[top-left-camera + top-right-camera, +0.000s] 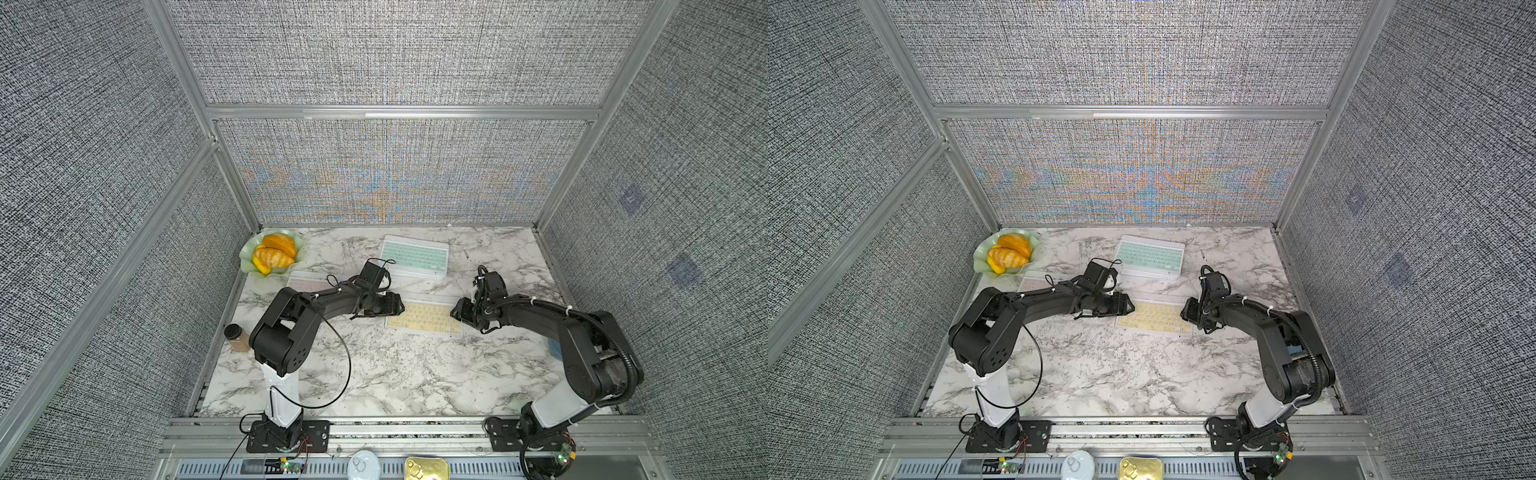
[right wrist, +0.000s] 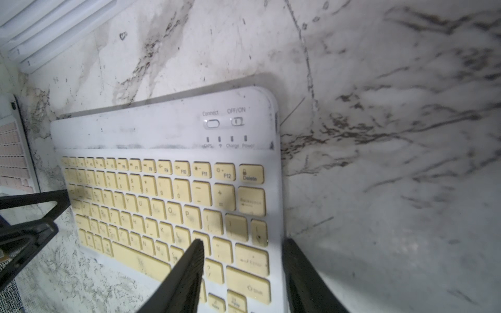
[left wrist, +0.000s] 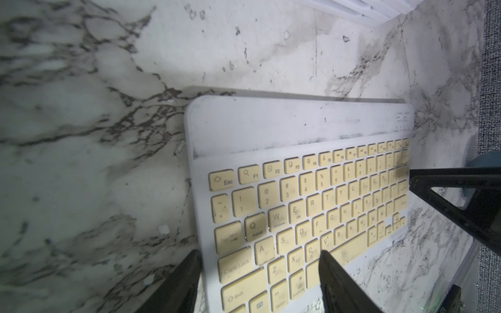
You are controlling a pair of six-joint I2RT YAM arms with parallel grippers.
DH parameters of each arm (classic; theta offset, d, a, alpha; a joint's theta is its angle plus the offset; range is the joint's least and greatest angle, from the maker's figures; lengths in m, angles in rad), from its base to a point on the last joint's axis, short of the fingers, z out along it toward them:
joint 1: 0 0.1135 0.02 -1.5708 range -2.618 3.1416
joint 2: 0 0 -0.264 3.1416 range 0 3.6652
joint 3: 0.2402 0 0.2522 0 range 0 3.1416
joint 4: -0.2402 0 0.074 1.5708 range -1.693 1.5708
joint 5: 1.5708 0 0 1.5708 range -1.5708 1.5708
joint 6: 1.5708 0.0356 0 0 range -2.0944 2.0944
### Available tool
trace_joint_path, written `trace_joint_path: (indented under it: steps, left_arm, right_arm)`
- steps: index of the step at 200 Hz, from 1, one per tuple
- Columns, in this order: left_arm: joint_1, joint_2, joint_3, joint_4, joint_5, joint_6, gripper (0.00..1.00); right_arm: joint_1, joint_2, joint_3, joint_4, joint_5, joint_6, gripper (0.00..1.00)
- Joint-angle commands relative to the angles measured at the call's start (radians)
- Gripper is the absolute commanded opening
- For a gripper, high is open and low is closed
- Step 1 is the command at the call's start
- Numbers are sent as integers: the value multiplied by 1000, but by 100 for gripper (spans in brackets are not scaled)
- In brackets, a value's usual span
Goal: Stack the numeric keypads
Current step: Pick up the numeric keypad from the center of the board.
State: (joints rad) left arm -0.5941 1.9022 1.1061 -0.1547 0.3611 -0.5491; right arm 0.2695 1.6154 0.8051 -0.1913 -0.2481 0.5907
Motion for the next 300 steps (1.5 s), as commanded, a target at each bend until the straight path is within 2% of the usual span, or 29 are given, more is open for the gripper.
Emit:
trace_joint_path:
  steps: [1,35,89,191,300]
  left_arm:
    - [-3,4,-8,-60,-2,6,70]
    - [-3,9,-3,-62,2,7,70]
    - [-9,14,-5,-59,8,0,70]
    - [-33,21,-25,-46,19,-16,70]
    - [-43,27,-46,-36,27,-8,70]
  right_arm:
    - [1,4,8,-67,60,1,51]
    - [2,4,16,-80,82,-2,51]
    - [25,15,11,-31,32,41,51]
    - [-4,-45,-44,194,-285,150,51]
    - [-44,-126,-127,296,-408,228,51]
